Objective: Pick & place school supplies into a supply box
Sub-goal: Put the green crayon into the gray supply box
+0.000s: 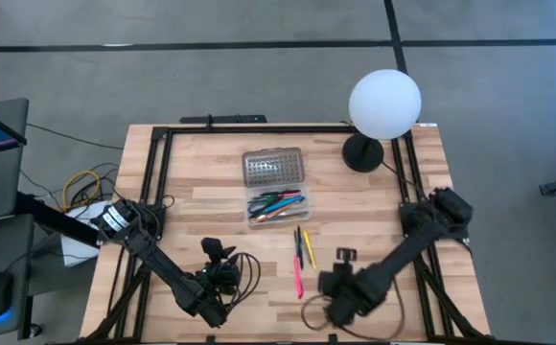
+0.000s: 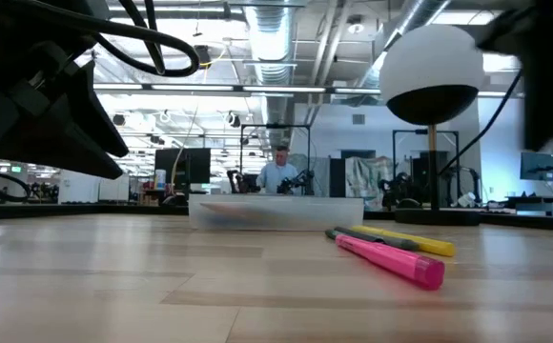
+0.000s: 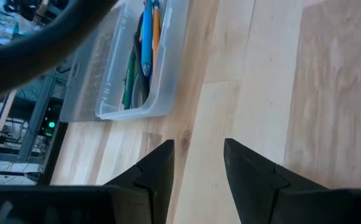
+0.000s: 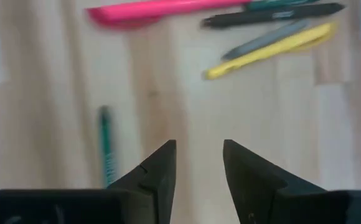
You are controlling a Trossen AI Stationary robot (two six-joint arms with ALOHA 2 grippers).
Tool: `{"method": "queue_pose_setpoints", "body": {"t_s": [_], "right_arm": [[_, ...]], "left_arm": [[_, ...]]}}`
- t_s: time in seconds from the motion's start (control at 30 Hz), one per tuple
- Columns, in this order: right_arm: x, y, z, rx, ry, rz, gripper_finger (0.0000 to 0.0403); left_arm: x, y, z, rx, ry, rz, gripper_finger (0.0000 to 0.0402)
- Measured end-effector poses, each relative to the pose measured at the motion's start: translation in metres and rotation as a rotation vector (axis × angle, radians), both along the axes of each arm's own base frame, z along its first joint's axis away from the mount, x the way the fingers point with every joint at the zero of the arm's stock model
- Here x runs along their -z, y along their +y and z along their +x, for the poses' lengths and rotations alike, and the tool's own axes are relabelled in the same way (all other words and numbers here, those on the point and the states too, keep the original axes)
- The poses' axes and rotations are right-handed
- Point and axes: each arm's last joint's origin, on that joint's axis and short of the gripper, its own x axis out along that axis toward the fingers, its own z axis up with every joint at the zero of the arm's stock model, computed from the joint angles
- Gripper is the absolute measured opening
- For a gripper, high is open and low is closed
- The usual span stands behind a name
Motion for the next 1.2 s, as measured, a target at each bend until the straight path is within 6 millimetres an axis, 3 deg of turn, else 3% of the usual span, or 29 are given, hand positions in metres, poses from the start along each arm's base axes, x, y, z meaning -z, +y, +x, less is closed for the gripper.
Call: {"method": "queue_pose_setpoints", "body": {"t_s": [0.1,0.27,0.7,1.2], "right_arm": [[0.004,0.017,-0.009,0.000,-0.059,0.046,0.0121],[0.028,0.031,-0.022,-0.028,-0.117,0.126,0.0121],[0.048,0.029,-0.035,0.030,-0.107,0.131,0.0120],[0.066,0.026,-0.035,0.027,-0.112,0.248,0.0120]], "left_arm": [[0.000,0.000,0.002,0.015,-0.013,0.018,0.0135],[0.000,0.003,0.011,0.037,-0.020,0.039,0.0135],[0.004,0.017,0.041,0.033,0.036,-0.102,0.0135],[0.006,0.020,0.043,0.021,0.094,-0.178,0.0135]]}}
